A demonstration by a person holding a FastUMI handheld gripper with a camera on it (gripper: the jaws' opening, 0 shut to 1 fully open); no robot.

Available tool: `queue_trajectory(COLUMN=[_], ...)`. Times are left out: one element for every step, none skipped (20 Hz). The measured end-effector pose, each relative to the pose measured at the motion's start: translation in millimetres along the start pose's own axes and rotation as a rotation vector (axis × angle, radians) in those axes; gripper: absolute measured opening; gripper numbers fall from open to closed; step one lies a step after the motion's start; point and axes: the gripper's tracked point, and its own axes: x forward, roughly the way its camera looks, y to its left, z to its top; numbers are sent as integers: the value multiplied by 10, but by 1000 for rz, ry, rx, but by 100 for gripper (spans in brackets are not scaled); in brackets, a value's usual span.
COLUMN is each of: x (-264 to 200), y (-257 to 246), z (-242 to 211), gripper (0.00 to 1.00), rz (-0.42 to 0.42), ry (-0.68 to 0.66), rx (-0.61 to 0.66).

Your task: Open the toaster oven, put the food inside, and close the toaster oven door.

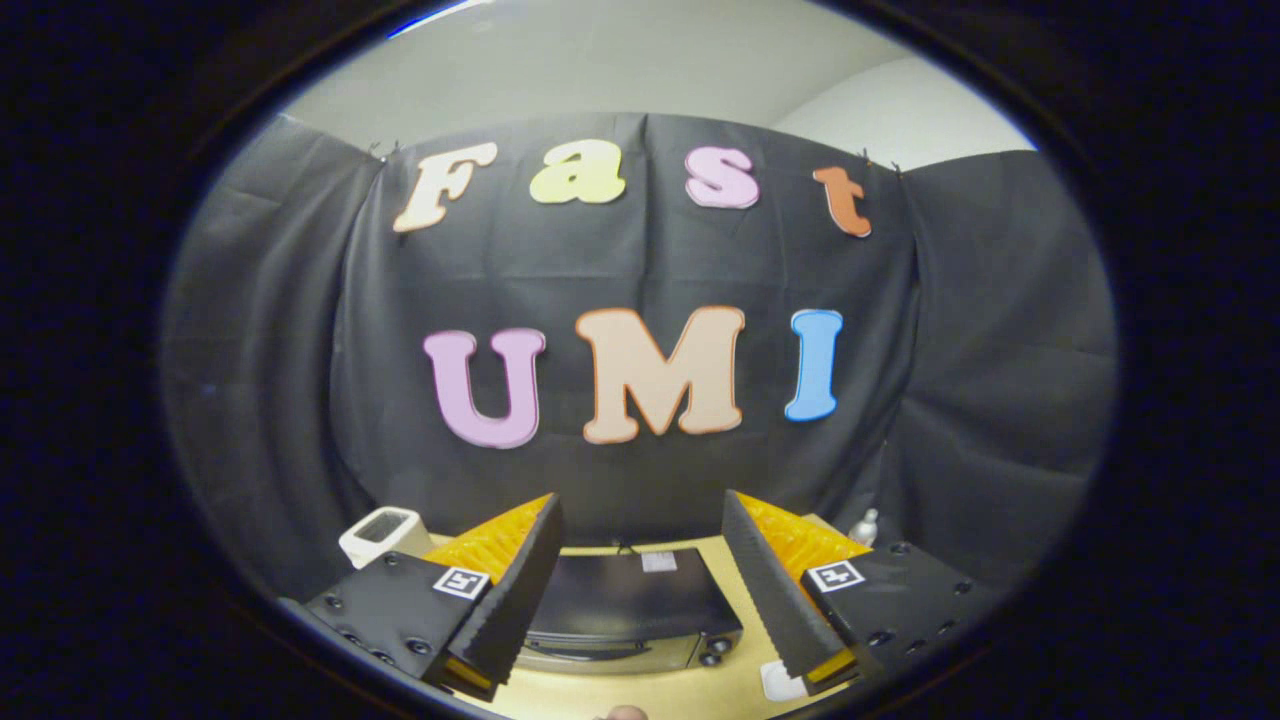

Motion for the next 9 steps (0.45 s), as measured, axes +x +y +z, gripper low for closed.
queue_trajectory(x=[-14,-31,-38,-40,-52,-59,-46,-49,-48], y=[-24,-55,-86,-98,-93,-69,-58,-53,-43], z=[156,255,347,437,500,530,541,557,561], gripper=[100,100,100,100,100,100,100,100,100], rz=[-1,-8,-17,-24,-23,-18,-15,-12,-8], ry=[-19,-29,-38,-49,-56,-59,-61,-66,-67], rx=[-6,-19,-36,-51,-59,-61,-62,-60,-56])
